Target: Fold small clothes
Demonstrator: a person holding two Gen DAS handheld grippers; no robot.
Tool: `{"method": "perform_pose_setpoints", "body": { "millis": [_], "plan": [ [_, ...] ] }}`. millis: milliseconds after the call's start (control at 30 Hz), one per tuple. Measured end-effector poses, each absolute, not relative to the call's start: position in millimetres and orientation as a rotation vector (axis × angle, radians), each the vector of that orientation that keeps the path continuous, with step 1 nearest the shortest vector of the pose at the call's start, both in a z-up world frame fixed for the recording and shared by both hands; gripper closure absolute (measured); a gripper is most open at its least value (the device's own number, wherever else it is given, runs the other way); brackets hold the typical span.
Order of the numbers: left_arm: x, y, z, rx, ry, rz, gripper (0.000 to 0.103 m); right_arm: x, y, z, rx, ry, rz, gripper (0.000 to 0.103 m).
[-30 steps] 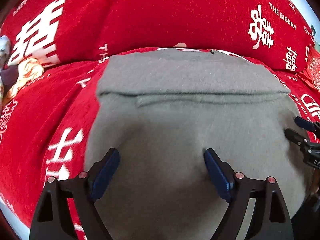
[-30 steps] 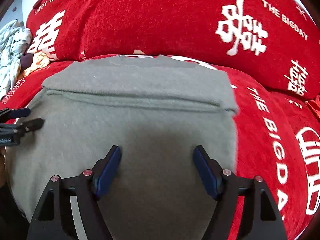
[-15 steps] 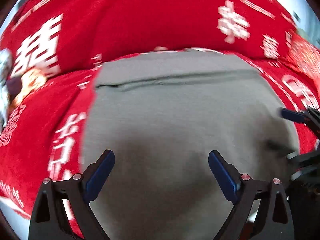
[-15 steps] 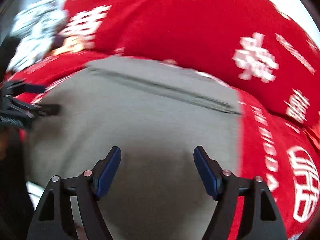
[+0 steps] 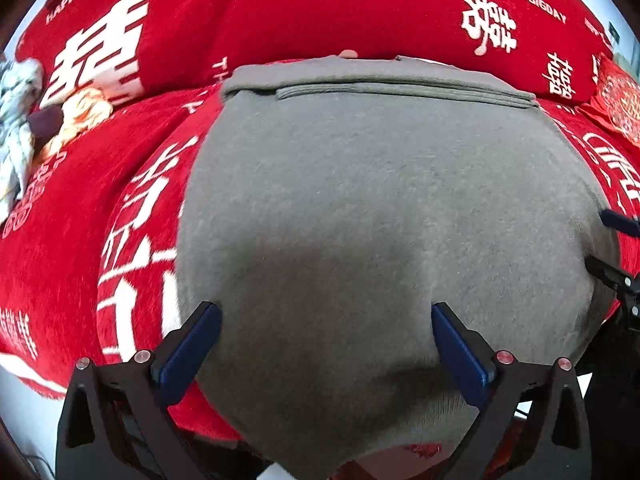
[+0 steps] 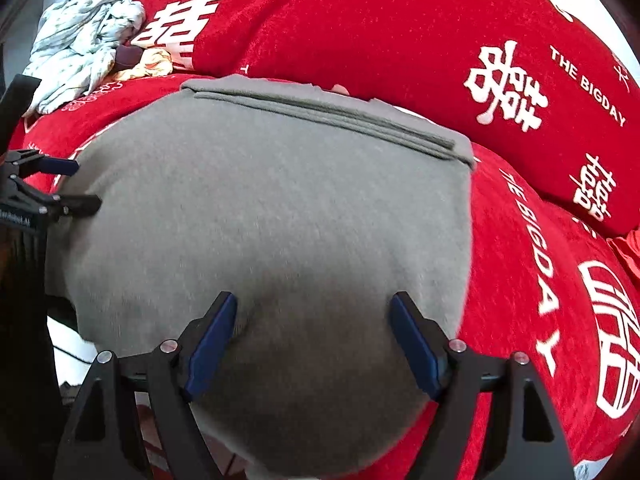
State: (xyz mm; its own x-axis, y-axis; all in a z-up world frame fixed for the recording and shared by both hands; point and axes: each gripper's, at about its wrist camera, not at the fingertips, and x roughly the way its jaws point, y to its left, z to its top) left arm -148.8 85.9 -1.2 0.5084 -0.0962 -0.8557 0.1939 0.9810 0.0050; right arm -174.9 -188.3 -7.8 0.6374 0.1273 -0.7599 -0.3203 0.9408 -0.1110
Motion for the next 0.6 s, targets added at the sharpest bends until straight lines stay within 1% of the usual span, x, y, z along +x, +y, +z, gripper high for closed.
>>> {"method": "perform_pose_setpoints", "body": {
  "millis": [167,267,333,433,600],
  "plan": [
    [-163.8,126.1,13.4,-0.057,0.993,-0.167,0.000,-187.4,-207.5,0.8,-0.199,0.864,0.162,0.023],
    [-165.1,155.1,10.0,-0.184,1.009,-0.192,0.000,-197.5,-236.9,1.2,-0.069,0.875,0.131,0.023],
    [-159.5,165.5,-1.7,-0.247,1.055,-0.210,0.000,-200.7,-252.8,-5.5,0.023,0.903,0.161,0.023],
    [-156.2,170.3,-18.3,-0.334,1.107,-0.249,0.000,-204.7,-269.3,-11.7,0.117,0.906,0.220,0.023],
    [-160.9,146.9,-16.7,-0.293,1.096,-0.323,0.000,-207.4,-270.8,-14.6,0.154,0.899,0.302,0.022]
  ]
}}
